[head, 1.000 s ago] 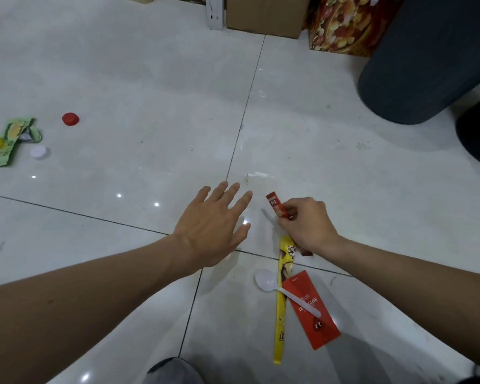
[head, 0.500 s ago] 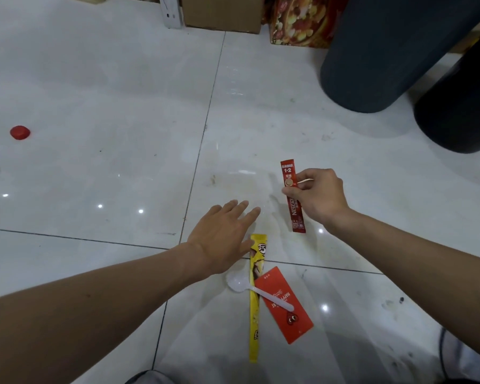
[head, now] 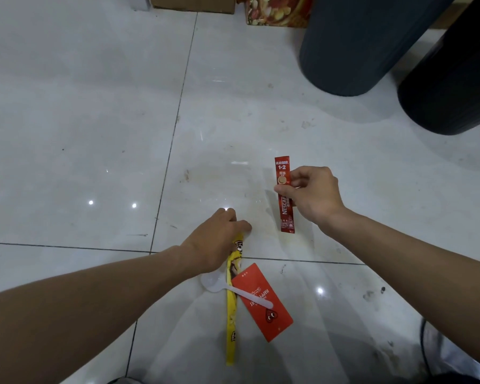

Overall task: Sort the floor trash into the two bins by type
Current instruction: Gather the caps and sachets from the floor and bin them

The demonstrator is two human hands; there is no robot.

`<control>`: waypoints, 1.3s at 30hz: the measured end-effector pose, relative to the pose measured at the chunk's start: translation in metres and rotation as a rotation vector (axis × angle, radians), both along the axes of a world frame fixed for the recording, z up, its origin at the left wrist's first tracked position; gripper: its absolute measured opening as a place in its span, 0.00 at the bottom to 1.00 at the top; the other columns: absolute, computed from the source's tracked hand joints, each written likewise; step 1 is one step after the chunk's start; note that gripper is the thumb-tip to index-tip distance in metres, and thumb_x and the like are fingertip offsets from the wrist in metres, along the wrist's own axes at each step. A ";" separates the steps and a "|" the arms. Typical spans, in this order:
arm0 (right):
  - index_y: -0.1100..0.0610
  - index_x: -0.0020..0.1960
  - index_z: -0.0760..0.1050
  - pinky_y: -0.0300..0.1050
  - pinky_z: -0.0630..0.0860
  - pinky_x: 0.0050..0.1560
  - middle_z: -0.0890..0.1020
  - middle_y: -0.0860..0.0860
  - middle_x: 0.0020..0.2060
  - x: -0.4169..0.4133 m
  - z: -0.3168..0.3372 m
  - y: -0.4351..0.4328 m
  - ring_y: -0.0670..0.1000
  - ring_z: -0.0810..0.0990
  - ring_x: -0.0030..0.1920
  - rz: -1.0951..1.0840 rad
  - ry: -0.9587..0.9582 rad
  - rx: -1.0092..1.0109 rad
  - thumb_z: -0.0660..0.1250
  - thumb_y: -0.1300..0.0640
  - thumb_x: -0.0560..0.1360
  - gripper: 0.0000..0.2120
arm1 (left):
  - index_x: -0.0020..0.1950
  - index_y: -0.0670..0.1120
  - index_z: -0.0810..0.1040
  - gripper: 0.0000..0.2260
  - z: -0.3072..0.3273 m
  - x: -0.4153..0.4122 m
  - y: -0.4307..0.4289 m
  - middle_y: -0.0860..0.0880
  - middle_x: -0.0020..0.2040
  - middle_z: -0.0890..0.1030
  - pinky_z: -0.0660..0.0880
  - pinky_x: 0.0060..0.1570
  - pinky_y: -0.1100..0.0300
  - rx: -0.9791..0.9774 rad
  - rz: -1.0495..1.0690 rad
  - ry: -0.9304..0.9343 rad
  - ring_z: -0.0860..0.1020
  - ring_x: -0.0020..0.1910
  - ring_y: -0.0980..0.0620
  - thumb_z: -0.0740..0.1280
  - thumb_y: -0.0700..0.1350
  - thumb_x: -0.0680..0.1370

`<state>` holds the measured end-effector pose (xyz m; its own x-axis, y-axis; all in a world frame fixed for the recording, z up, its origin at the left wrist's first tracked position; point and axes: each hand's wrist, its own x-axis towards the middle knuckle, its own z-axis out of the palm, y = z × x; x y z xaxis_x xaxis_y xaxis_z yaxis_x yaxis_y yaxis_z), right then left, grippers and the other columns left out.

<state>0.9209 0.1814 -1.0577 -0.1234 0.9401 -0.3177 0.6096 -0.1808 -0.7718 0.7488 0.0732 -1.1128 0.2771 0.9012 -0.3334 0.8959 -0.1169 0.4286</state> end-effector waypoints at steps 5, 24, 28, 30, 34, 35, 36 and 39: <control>0.52 0.41 0.79 0.49 0.82 0.49 0.81 0.48 0.34 0.005 0.000 0.007 0.48 0.82 0.40 0.000 0.029 -0.002 0.77 0.59 0.70 0.07 | 0.63 0.47 0.76 0.15 -0.002 -0.003 0.006 0.47 0.51 0.75 0.73 0.48 0.55 0.019 0.077 -0.047 0.71 0.51 0.49 0.66 0.37 0.77; 0.55 0.47 0.82 0.52 0.82 0.51 0.85 0.53 0.40 0.029 0.024 0.039 0.50 0.85 0.44 -0.065 0.204 -0.026 0.75 0.60 0.72 0.05 | 0.47 0.46 0.76 0.04 0.046 -0.005 0.048 0.50 0.41 0.80 0.75 0.36 0.69 0.083 0.463 -0.489 0.80 0.34 0.54 0.64 0.39 0.80; 0.51 0.48 0.81 0.53 0.81 0.53 0.85 0.52 0.41 0.043 0.041 0.053 0.50 0.85 0.45 -0.100 0.249 0.001 0.74 0.60 0.73 0.07 | 0.47 0.49 0.77 0.05 0.072 0.000 0.073 0.51 0.40 0.80 0.75 0.35 0.67 0.223 0.499 -0.510 0.80 0.31 0.56 0.66 0.39 0.79; 0.53 0.55 0.81 0.53 0.81 0.54 0.85 0.51 0.43 0.049 0.052 0.061 0.50 0.85 0.45 -0.095 0.265 0.024 0.73 0.60 0.73 0.11 | 0.47 0.47 0.77 0.04 0.088 0.006 0.089 0.49 0.39 0.79 0.74 0.33 0.68 0.288 0.525 -0.560 0.79 0.29 0.55 0.66 0.38 0.79; 0.53 0.65 0.76 0.51 0.80 0.54 0.85 0.49 0.45 0.065 0.086 0.077 0.48 0.84 0.47 -0.044 0.265 0.103 0.71 0.59 0.75 0.19 | 0.47 0.46 0.78 0.03 0.122 0.022 0.123 0.49 0.39 0.80 0.76 0.34 0.64 0.439 0.521 -0.583 0.80 0.30 0.51 0.66 0.39 0.79; 0.53 0.65 0.75 0.49 0.81 0.54 0.85 0.49 0.46 0.070 0.096 0.082 0.48 0.84 0.47 -0.029 0.263 0.135 0.71 0.59 0.75 0.19 | 0.47 0.46 0.78 0.03 0.130 0.027 0.132 0.49 0.39 0.80 0.77 0.35 0.62 0.465 0.515 -0.589 0.80 0.30 0.50 0.66 0.39 0.79; 0.53 0.66 0.75 0.47 0.81 0.52 0.84 0.49 0.46 0.077 0.104 0.087 0.48 0.83 0.47 -0.022 0.260 0.168 0.71 0.59 0.75 0.20 | 0.47 0.46 0.78 0.03 0.137 0.033 0.141 0.49 0.40 0.80 0.77 0.35 0.61 0.486 0.509 -0.597 0.80 0.30 0.49 0.66 0.39 0.79; 0.52 0.66 0.74 0.39 0.80 0.44 0.84 0.46 0.44 0.103 0.127 0.107 0.45 0.83 0.45 -0.041 0.285 0.243 0.71 0.59 0.75 0.20 | 0.47 0.47 0.78 0.03 0.161 0.057 0.169 0.49 0.41 0.80 0.78 0.35 0.59 0.535 0.478 -0.610 0.81 0.31 0.49 0.67 0.39 0.79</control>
